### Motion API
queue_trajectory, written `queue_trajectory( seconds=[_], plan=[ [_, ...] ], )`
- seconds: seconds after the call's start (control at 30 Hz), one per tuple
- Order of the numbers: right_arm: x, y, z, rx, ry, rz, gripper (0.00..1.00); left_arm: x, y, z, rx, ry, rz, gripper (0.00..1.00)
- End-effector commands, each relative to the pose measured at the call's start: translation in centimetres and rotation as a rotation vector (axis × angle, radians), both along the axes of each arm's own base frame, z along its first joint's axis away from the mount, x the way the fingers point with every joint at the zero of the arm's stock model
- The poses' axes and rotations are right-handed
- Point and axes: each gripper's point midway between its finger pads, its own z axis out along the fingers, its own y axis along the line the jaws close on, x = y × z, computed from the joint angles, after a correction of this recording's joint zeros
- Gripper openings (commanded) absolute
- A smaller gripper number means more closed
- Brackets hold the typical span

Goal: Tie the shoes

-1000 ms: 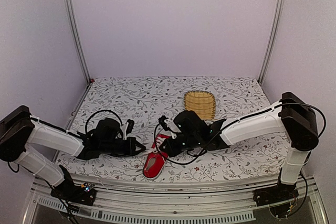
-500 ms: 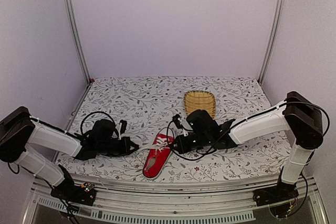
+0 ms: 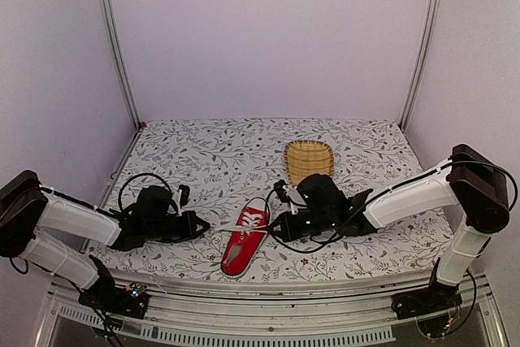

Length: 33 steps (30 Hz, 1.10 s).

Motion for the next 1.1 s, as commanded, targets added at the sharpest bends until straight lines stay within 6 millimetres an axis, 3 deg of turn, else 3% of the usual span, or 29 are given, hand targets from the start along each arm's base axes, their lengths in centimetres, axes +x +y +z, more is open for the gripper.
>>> queue_trajectory(
  seconds=[0.0, 0.63, 0.93, 1.0, 1.03, 1.07],
  plan=[
    [0.0, -2.1, -1.5, -0.055, 0.036, -0.051, 0.02, 0.4, 3.2, -2.1, 0.108, 0.018, 0.085, 0.00],
    [-0.7, -3.4, -3.6, -0.096, 0.101, -0.094, 0.02, 0.6, 4.5, -3.0, 0.140, 0.032, 0.111, 0.00],
    [-0.8, -3.2, -2.8, -0.067, 0.084, -0.077, 0.03, 0.8, 3.8, -2.2, 0.114, 0.002, 0.068, 0.00],
    [-0.9, -3.1, -2.1, -0.047, 0.062, -0.060, 0.12, 0.9, 3.3, -1.6, 0.103, -0.015, 0.043, 0.00],
    [-0.9, -3.1, -1.6, -0.037, 0.052, -0.056, 0.22, 1.1, 3.2, -1.2, 0.102, -0.029, 0.037, 0.08],
    [-0.8, -3.1, -1.0, -0.029, 0.034, -0.051, 0.33, 1.3, 3.2, -0.6, 0.101, -0.045, 0.034, 0.24]
  ],
)
